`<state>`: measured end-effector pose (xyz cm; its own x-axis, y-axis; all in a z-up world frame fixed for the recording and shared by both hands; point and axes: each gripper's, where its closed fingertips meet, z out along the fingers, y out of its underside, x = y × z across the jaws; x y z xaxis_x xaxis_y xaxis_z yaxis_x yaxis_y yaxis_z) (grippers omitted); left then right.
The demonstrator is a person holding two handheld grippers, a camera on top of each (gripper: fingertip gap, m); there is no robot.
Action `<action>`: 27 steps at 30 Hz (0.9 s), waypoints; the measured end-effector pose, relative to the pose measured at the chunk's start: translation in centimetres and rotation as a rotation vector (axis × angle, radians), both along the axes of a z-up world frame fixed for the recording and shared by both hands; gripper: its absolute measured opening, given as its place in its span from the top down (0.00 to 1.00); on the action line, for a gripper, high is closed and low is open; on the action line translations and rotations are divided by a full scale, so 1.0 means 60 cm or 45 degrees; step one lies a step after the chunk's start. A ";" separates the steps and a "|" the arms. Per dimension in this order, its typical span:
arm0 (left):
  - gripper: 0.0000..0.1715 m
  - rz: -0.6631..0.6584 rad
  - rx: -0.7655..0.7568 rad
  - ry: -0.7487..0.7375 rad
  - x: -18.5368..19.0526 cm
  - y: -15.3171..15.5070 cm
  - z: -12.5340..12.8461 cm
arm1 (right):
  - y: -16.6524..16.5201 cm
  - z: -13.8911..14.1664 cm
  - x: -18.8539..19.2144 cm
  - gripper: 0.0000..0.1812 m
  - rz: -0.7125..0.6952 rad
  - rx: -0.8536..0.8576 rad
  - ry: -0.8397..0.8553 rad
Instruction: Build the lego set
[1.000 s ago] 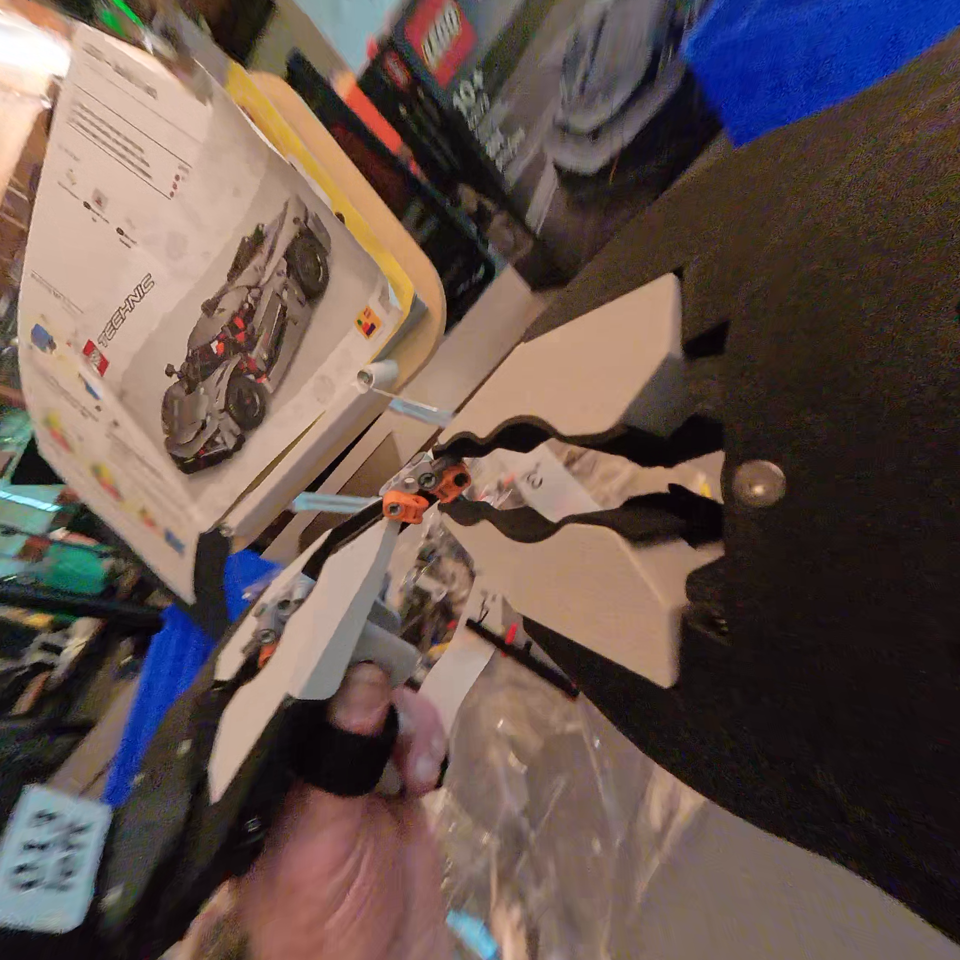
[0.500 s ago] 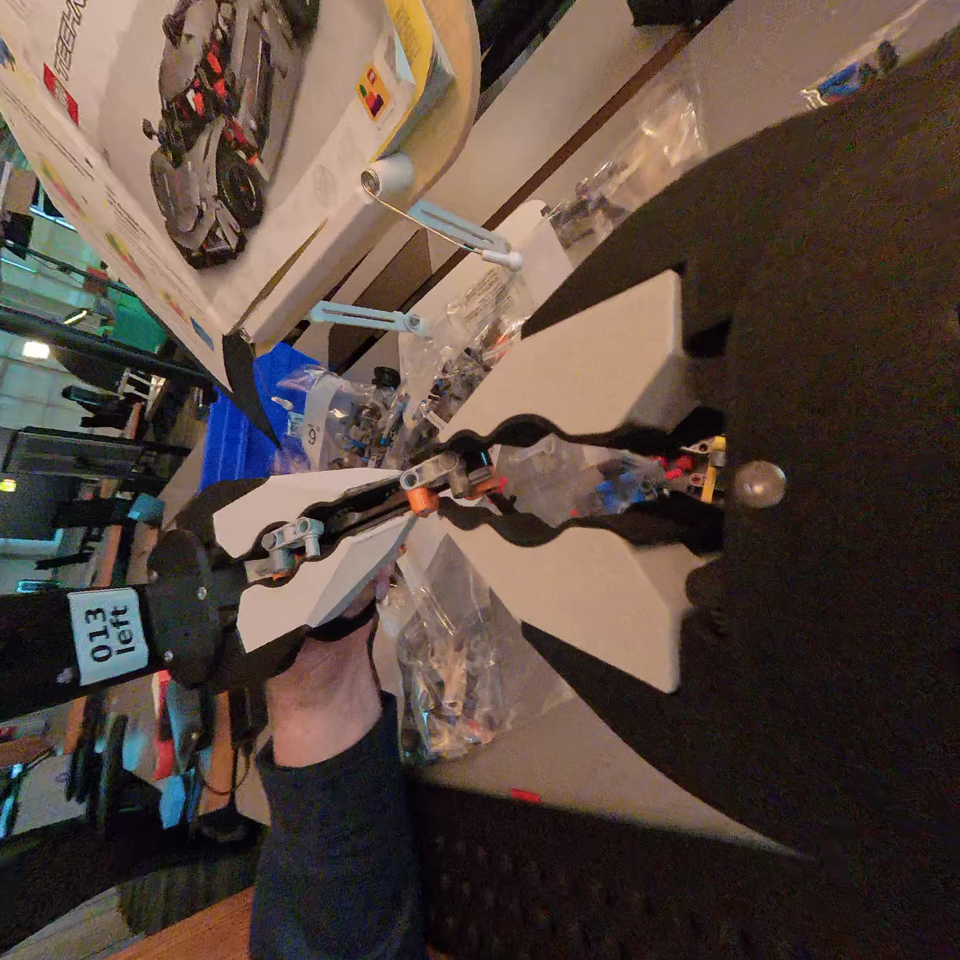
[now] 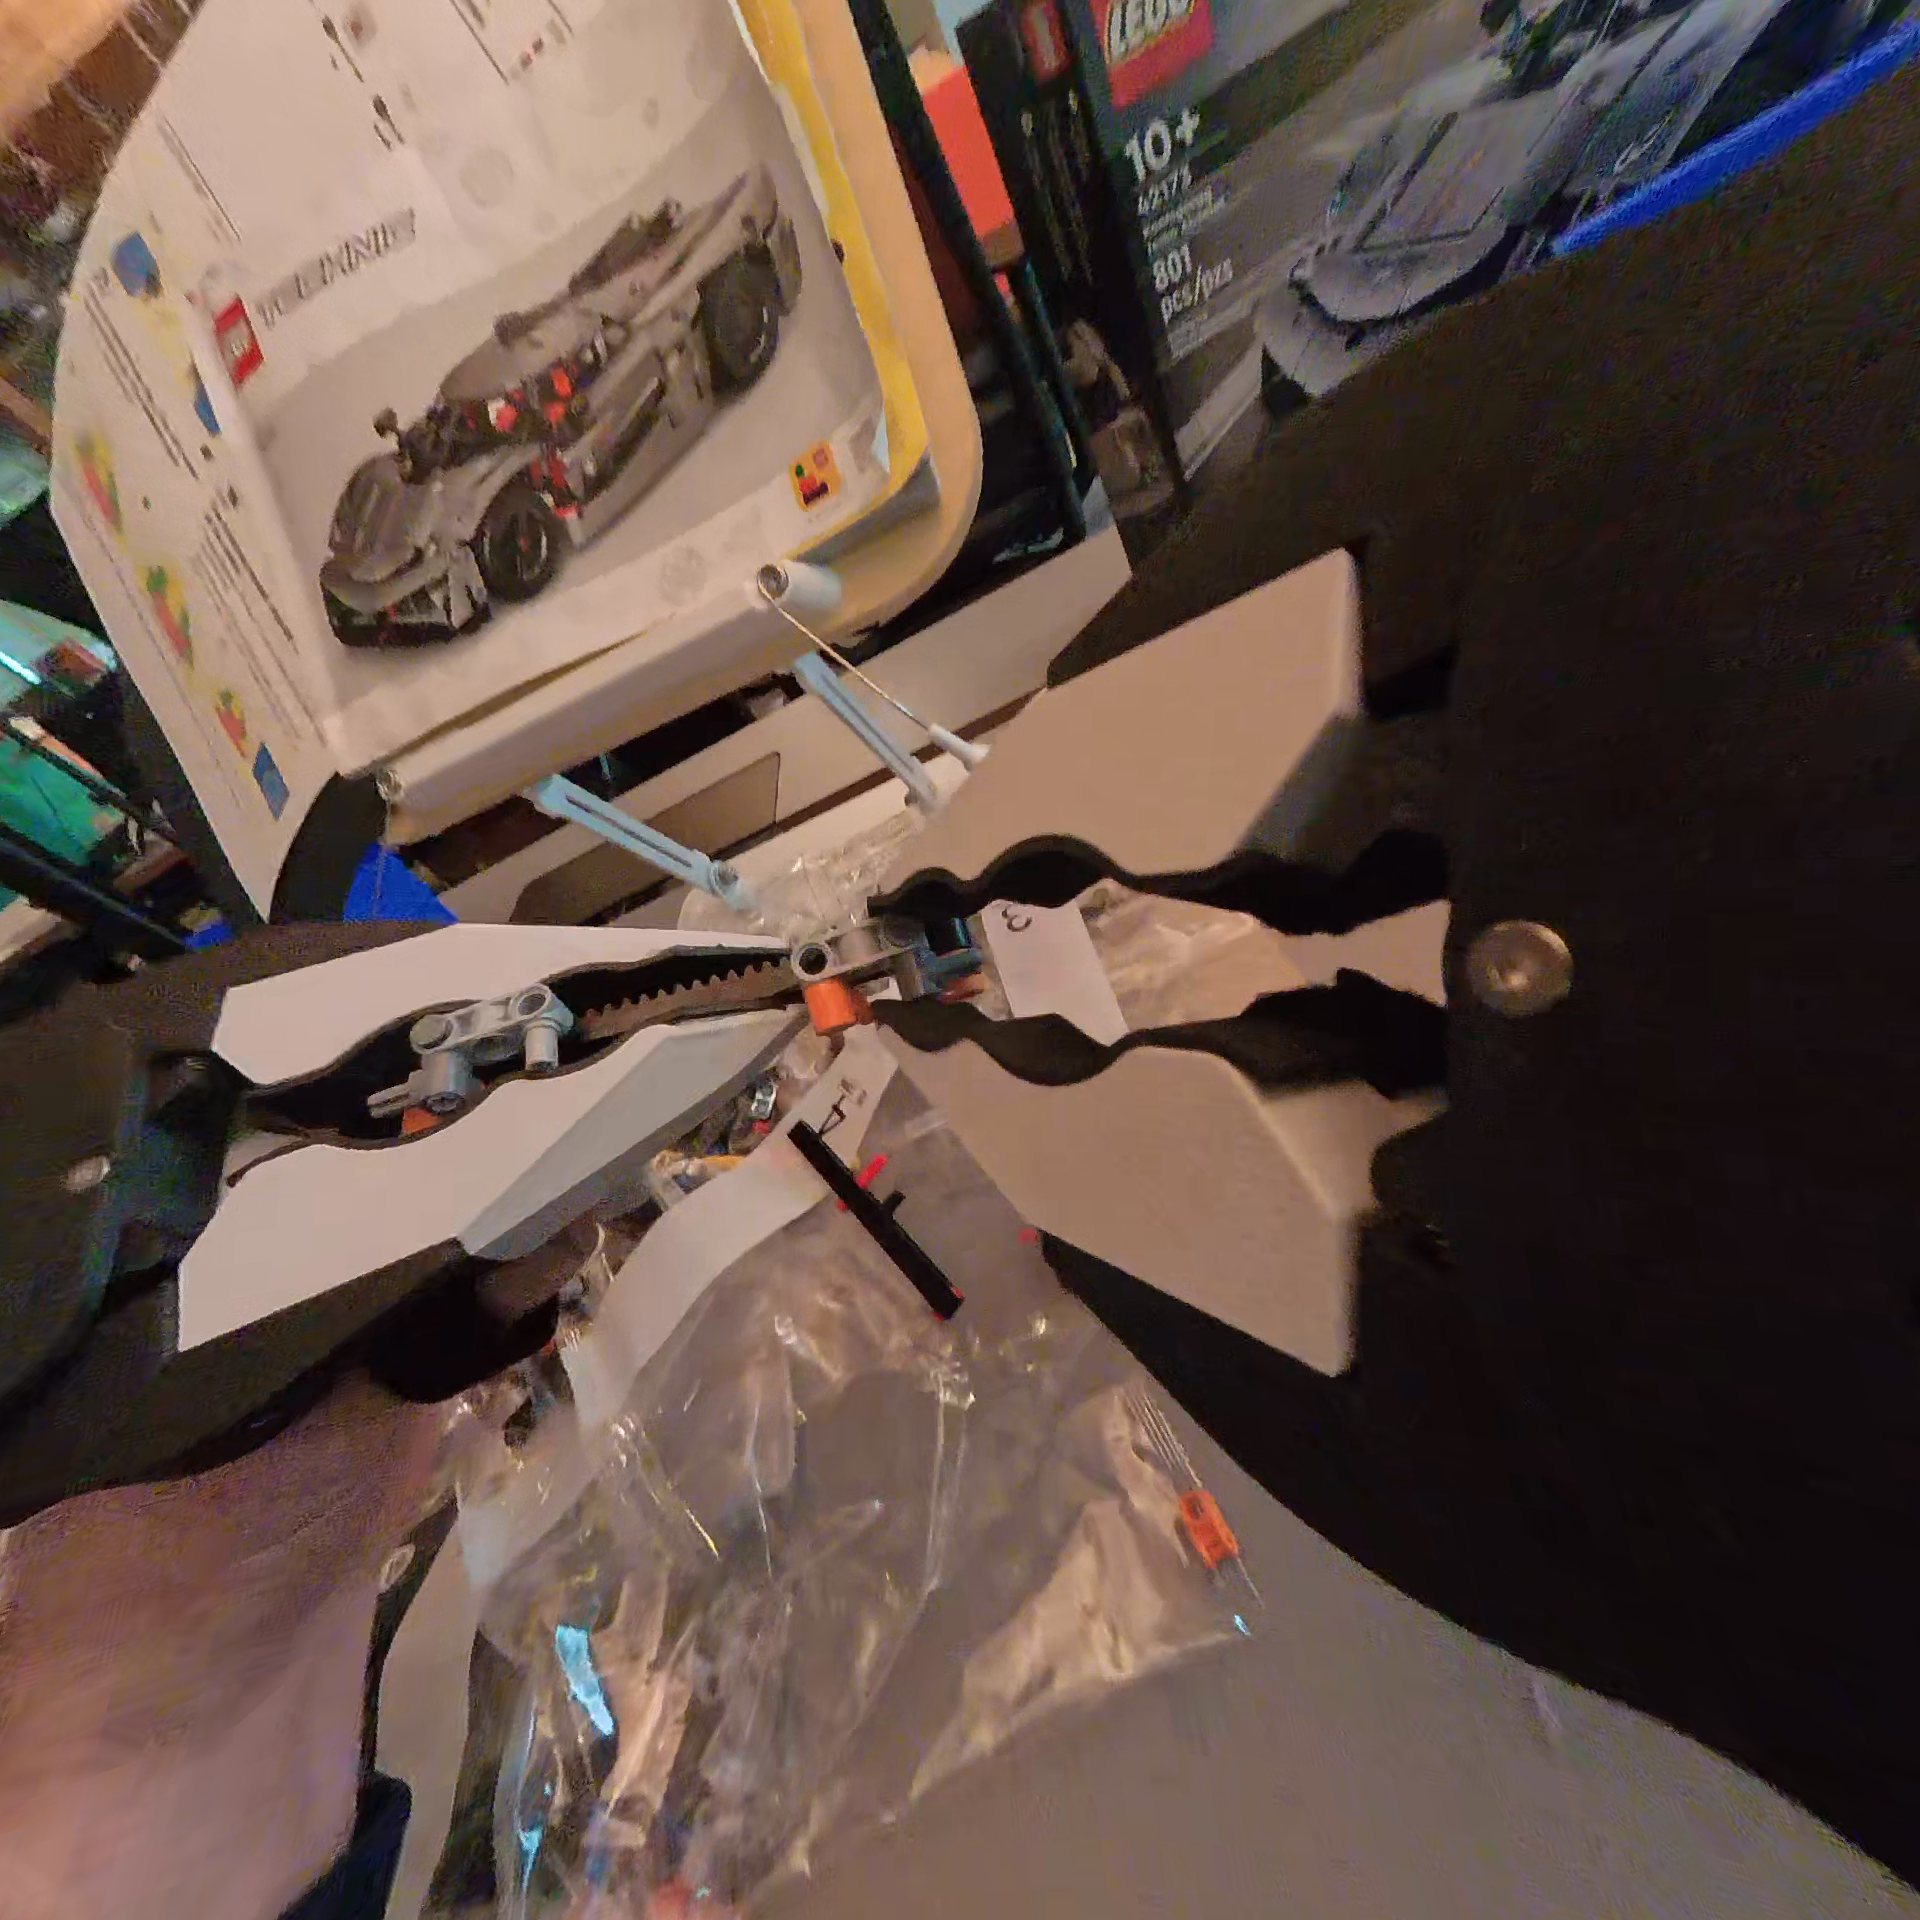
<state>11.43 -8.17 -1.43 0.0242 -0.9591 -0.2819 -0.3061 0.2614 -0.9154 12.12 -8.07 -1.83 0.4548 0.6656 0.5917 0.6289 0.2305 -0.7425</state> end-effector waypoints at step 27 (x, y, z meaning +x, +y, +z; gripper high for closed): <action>0.94 -0.060 -0.289 -0.215 0.014 -0.003 0.029 | 0.010 0.067 0.004 0.93 0.235 -0.525 1.048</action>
<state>12.25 -8.38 0.29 0.0064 -0.9984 -0.0555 -0.1367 0.0541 -0.9891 12.36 -7.47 2.20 0.4916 0.8545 -0.1679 -0.1504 -0.1066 -0.9829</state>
